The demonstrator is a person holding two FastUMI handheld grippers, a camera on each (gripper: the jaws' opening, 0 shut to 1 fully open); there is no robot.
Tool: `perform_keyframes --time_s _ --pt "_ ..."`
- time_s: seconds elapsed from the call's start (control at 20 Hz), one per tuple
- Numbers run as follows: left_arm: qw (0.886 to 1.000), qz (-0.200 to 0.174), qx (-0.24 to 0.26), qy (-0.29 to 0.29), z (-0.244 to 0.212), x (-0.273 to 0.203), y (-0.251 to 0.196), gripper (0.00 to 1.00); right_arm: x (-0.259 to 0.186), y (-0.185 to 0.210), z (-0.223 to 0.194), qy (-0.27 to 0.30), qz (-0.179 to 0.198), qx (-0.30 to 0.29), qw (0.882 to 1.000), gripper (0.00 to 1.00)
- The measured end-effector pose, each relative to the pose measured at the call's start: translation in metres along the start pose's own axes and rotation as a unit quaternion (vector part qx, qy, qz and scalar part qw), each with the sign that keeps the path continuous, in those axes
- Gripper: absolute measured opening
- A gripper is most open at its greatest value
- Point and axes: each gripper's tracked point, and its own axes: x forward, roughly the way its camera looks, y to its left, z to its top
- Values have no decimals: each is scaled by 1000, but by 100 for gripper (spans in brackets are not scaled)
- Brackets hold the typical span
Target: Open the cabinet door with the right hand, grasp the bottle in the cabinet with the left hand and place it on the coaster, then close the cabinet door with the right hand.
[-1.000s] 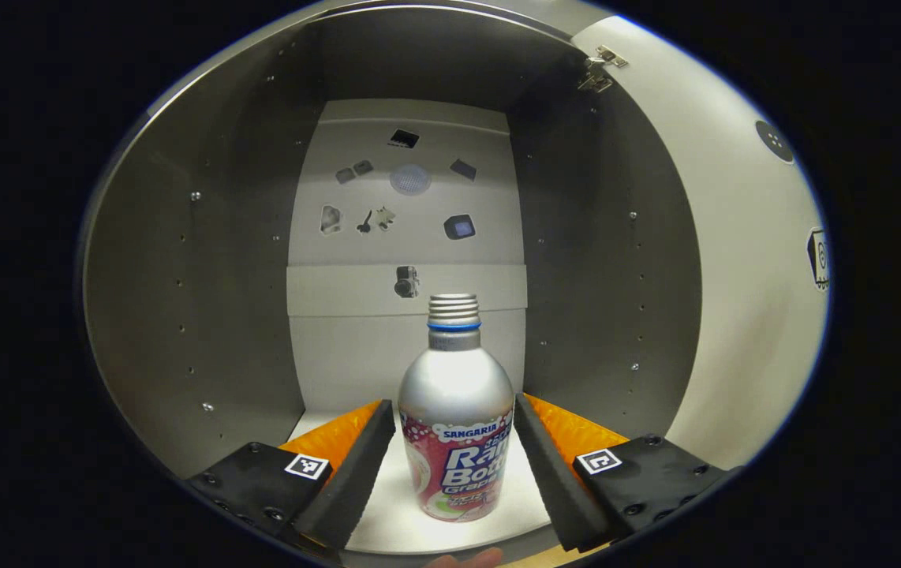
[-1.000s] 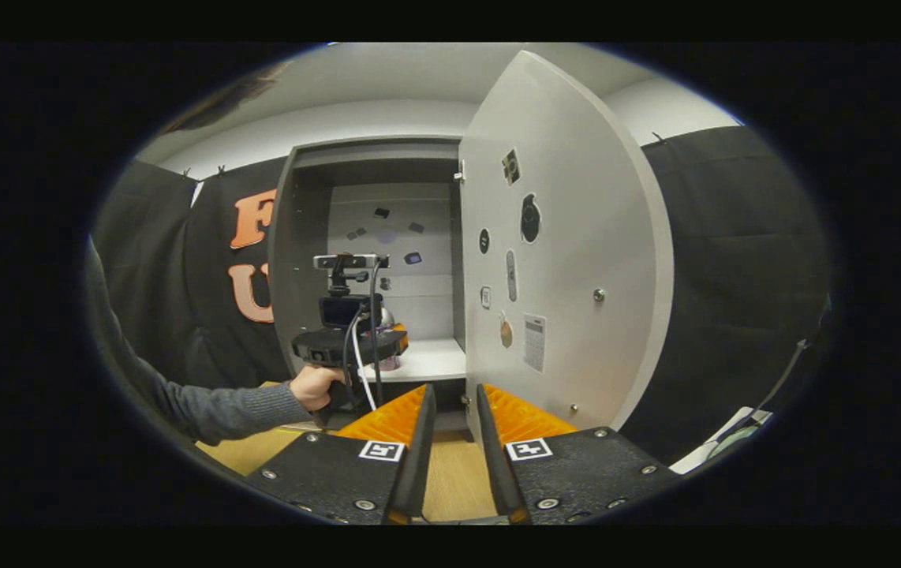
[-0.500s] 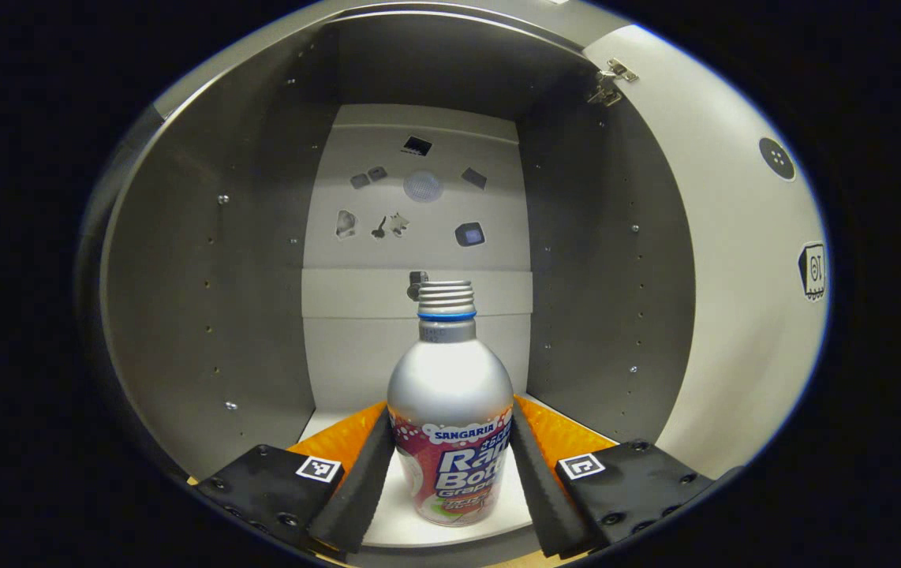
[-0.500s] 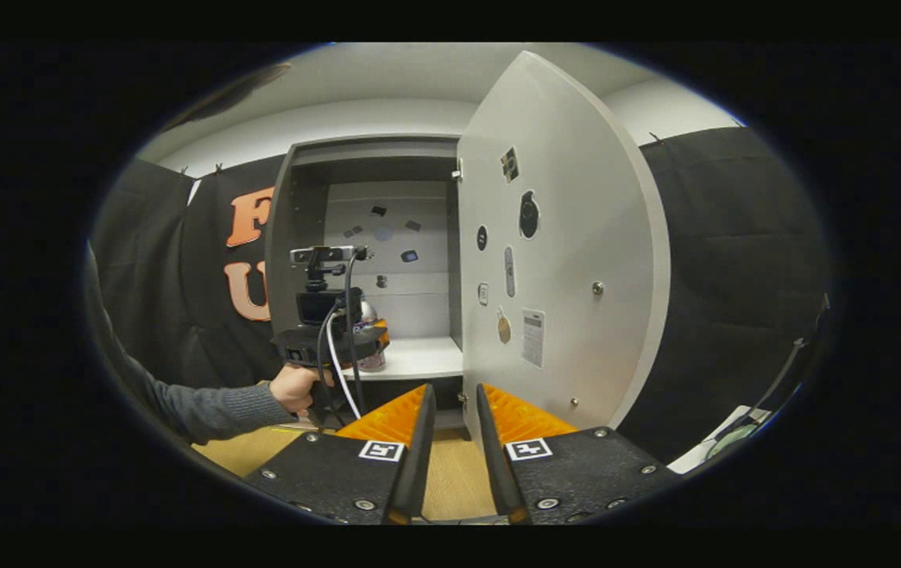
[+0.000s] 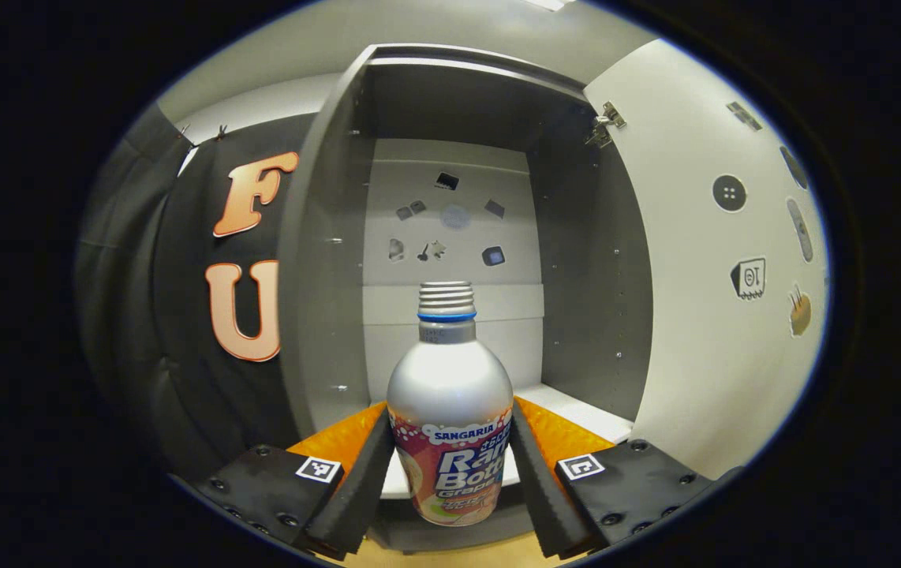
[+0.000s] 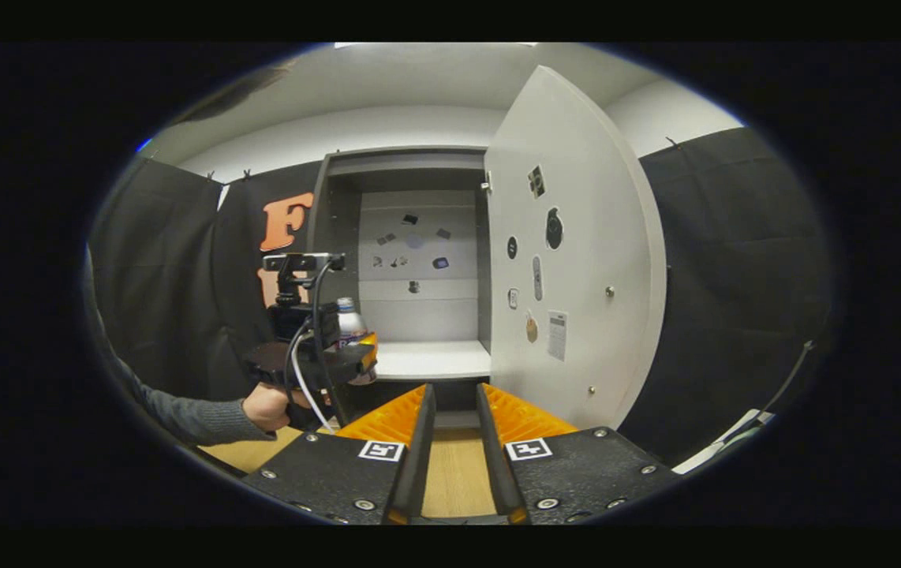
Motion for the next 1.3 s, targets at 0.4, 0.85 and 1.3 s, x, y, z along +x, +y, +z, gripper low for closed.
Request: perform_keyframes --time_s 0.4,0.85,1.3 --pt "998 39 25 32 -78 -103 39 84 -28 15 -29 28 36 6 999 33" --pt "989 86 28 120 -222 -165 81 84 -28 32 -94 109 71 0 992 33" --pt "982 93 26 164 -304 -187 88 86 -18 34 -141 173 80 -2 982 29"
